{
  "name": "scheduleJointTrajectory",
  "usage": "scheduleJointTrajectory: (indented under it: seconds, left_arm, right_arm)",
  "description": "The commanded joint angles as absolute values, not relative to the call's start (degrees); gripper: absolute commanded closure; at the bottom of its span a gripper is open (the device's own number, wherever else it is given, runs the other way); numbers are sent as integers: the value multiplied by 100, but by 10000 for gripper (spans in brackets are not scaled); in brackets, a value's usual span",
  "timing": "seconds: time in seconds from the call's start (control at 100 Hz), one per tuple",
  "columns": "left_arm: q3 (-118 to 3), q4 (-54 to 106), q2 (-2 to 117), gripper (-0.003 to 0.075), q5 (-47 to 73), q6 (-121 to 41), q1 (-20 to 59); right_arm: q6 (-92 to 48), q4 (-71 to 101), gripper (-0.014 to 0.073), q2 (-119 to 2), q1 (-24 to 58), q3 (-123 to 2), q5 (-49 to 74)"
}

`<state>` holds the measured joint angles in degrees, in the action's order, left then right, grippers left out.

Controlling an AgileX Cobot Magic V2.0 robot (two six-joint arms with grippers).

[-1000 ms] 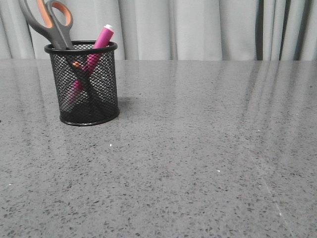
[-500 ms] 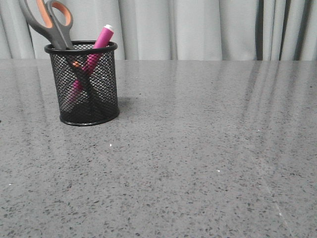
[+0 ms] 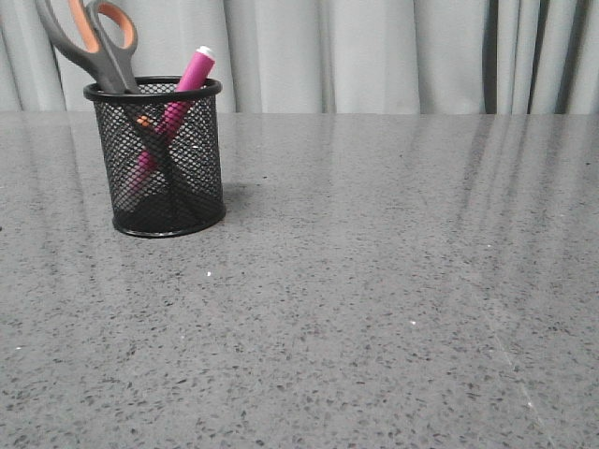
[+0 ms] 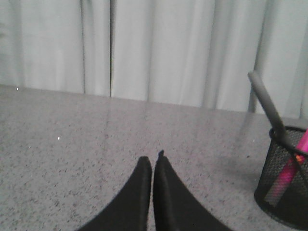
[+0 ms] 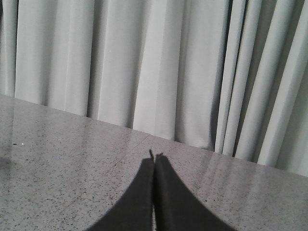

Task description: Put pen and scissors into bin

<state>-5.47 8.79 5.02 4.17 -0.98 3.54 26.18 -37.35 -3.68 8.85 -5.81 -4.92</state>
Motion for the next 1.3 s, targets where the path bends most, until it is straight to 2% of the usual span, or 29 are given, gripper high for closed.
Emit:
scheduleJointTrajectory:
  seconds: [0.0, 0.28, 1.29]
  left_arm:
    - [-549, 152, 468, 742, -45, 518, 330]
    - [158, 157, -176, 742, -294, 518, 330]
    - [146, 251, -176, 742, -152, 518, 330]
  right_arm:
    - [2611, -3705, 669, -391, 867, -725, -823]
    - [2611, -3705, 669, -391, 867, -725, -823]
    - [2611, -3705, 669, -391, 867, -725, -813]
